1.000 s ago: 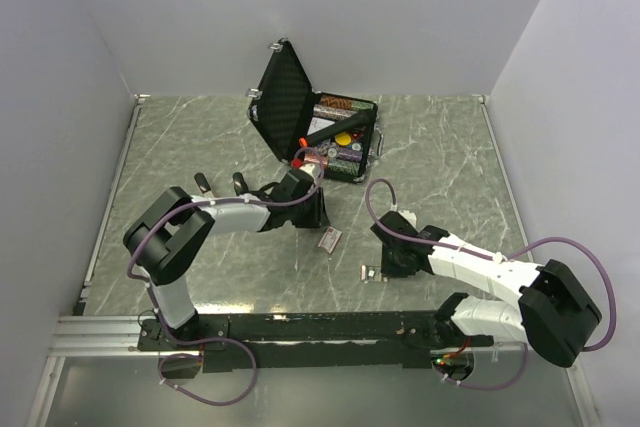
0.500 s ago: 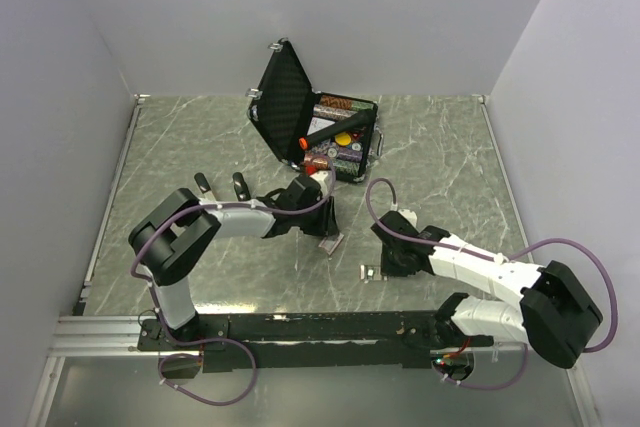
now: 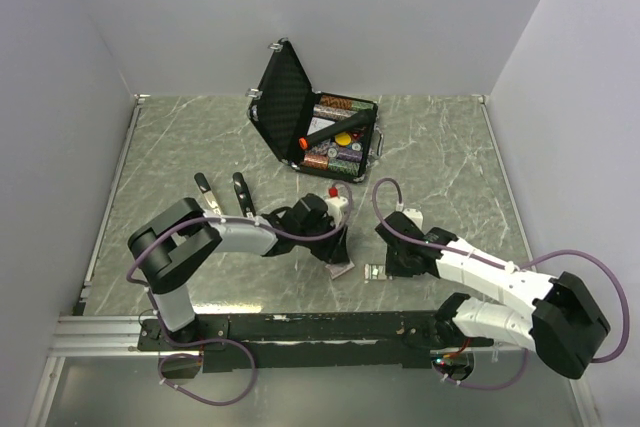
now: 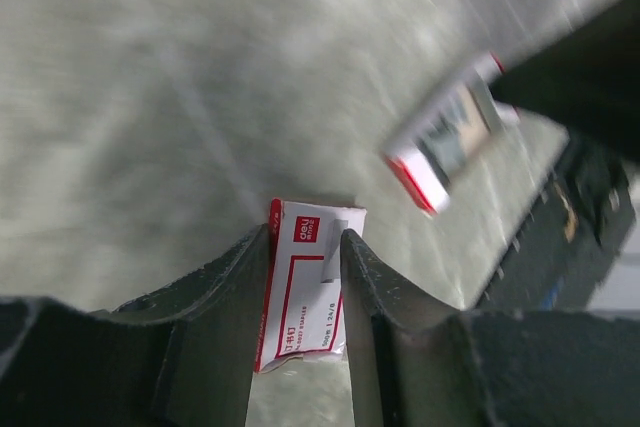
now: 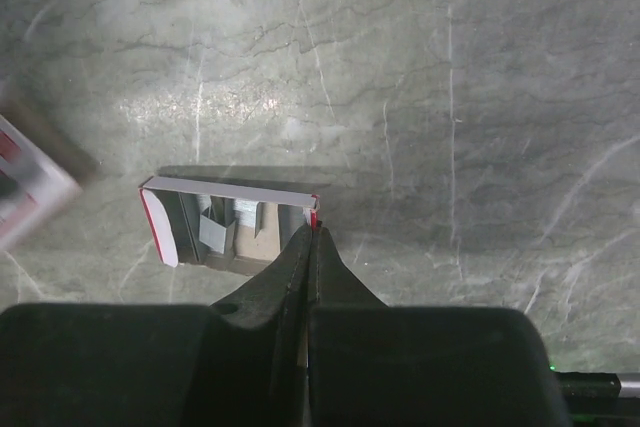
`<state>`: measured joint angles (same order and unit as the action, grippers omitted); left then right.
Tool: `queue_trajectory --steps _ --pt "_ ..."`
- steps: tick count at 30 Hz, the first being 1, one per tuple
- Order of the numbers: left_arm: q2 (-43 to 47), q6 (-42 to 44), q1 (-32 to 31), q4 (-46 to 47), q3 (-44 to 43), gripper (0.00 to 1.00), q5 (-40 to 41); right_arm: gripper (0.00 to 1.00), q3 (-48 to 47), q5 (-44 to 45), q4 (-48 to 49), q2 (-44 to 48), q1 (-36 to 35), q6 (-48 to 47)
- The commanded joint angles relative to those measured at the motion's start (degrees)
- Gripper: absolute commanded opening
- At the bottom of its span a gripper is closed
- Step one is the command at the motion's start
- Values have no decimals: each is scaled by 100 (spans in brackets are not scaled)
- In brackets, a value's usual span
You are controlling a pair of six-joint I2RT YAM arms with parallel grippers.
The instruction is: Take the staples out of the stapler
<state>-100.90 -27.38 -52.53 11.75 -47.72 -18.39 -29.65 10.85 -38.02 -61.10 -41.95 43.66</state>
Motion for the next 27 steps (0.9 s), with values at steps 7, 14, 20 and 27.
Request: queue_trajectory --steps 7,14,20,27 --pt "273 760 -521 433 527 41 -1017 0 38 5 -180 344 12 99" --pt "939 699 -600 399 536 45 -404 0 56 -285 -12 178 -50 -24" --pt "1661 -12 -600 -470 562 42 1354 0 47 -364 75 99 -58 -77" --pt "1872 -803 -635 -894 1018 21 1532 0 3 -400 172 -51 -67 -182"
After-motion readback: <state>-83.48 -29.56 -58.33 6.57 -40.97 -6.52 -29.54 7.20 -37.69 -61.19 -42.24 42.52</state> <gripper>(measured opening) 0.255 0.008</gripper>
